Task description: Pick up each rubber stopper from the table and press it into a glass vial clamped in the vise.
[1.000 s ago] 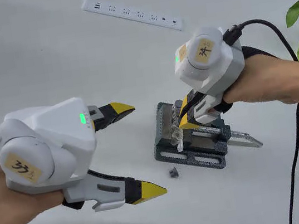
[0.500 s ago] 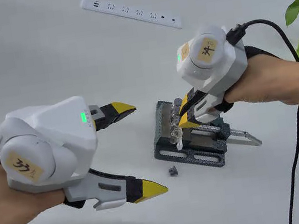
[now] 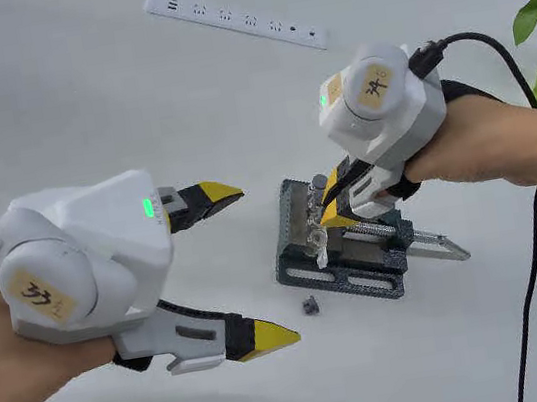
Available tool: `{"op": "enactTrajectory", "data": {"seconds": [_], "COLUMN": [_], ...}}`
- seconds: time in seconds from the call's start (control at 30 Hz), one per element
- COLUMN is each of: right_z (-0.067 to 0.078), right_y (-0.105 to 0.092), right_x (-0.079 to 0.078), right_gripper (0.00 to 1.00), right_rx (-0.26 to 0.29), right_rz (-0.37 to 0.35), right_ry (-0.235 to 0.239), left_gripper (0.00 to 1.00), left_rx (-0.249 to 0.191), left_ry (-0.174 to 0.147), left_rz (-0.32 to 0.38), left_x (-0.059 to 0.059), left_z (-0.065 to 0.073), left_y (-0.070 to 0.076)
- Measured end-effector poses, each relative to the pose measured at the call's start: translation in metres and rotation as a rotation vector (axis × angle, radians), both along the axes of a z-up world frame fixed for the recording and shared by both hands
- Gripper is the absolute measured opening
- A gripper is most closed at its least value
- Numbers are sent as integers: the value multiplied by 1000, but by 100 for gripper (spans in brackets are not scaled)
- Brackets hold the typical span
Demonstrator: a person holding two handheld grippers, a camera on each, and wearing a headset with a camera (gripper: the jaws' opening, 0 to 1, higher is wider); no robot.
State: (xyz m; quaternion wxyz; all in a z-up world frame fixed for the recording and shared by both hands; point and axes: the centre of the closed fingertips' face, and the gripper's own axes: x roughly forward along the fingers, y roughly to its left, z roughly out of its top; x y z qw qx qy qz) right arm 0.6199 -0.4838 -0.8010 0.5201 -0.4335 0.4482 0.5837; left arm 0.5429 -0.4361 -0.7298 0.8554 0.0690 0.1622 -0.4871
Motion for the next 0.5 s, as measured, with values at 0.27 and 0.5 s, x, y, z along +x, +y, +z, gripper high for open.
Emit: {"op": "enactTrajectory", "data": {"seconds": [0.27,0.5], "right_z": [1,1], "right_y": [1,2], "right_x": [1,1], "right_gripper": [7,8], "right_rx": [0,6], "right_rz": [7,7], "right_ry": [0,-6], "left_gripper": [78,78], "left_rx": [-2,-2], "left_ry": [2,5], "left_rz": [1,1], "left_x": [0,-1], "left_z": [0,-1], "left_y": [1,0]}}
